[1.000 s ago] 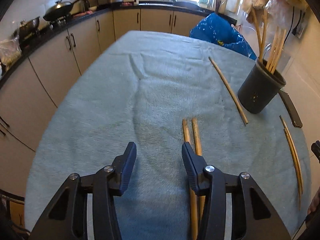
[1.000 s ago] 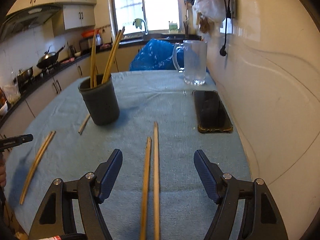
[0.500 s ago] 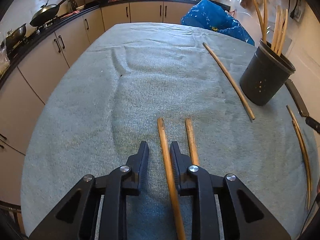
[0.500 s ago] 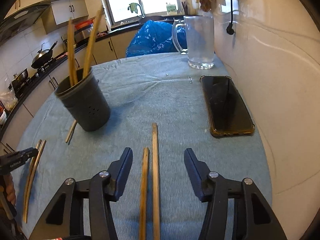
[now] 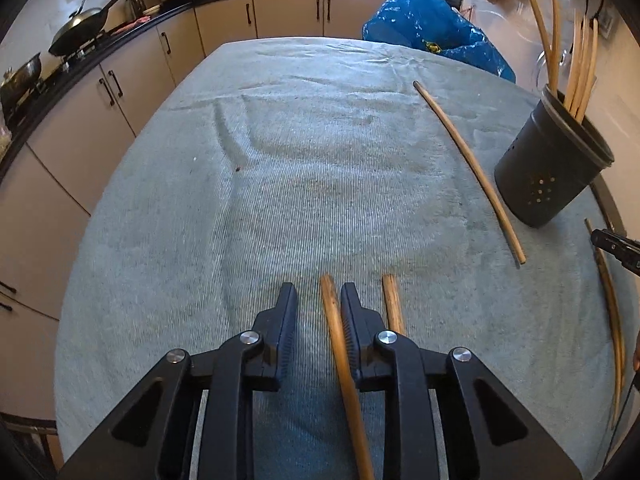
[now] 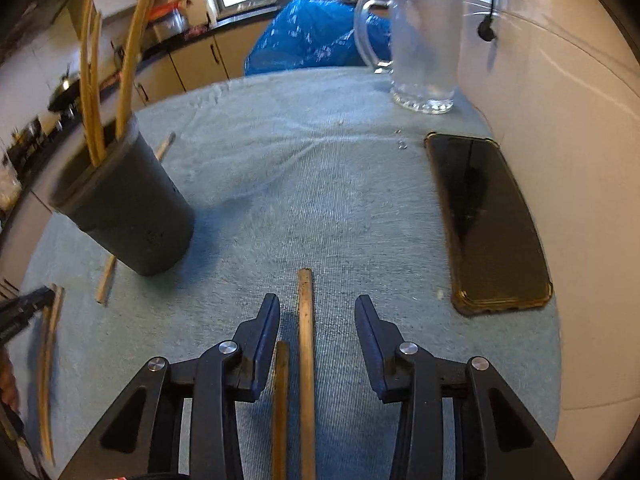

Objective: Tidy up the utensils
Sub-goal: 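Lower both tools onto chopsticks on the cloth and close them, then lift both held chopsticks up over the black holder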

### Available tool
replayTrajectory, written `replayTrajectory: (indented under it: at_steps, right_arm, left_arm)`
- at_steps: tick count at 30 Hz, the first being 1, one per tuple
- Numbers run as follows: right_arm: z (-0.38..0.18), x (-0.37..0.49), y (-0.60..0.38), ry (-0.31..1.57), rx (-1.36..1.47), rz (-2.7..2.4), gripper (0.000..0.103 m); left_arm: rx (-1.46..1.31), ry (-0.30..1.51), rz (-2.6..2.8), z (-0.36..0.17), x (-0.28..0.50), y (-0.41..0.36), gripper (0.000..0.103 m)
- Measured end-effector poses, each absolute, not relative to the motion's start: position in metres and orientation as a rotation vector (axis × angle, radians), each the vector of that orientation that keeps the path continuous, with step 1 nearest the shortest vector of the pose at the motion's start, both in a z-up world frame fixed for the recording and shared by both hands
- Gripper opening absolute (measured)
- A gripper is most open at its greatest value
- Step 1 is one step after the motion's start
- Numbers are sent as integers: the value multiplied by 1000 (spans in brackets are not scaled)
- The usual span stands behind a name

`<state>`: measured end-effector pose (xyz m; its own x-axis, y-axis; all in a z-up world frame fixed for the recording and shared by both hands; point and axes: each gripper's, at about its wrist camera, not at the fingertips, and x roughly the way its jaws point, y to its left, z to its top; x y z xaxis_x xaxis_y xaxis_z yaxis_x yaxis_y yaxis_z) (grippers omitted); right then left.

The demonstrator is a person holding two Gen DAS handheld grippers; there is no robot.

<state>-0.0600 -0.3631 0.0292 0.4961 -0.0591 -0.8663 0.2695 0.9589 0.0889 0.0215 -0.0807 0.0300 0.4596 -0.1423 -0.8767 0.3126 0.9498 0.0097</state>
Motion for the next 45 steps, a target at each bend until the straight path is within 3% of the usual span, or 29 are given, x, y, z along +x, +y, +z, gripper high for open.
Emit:
replayTrajectory:
  at_steps: [8,12,15,16,18,30,45]
  right_arm:
    - [33,-37,-356,1166,109,-213,34]
    - [34,-25,-354,1234,97,-170,17]
    - [35,-21,-350,1235,87,-150,9]
    - [35,-21,-350,1222,92,-152,8]
    - [35,-25,-351,1194,111,-161,8]
    - [86,-97,-365,907,294,-190,7]
    - [149,-180,-337,642,328,-170,7]
  left_arm:
    - [245,1072,-301,29,30,-87,22]
    - [283,1059,-309,28,29,-89,22]
    - [289,1040,-335,28,27,-90,18]
    - [291,1032,-339,28,25,-90,9]
    - [277,1030,-328,28,21,-88,6]
    - [139,812,-320,108,-33,-61,6]
    - [-46,594,-455,188,-107,-64,6]
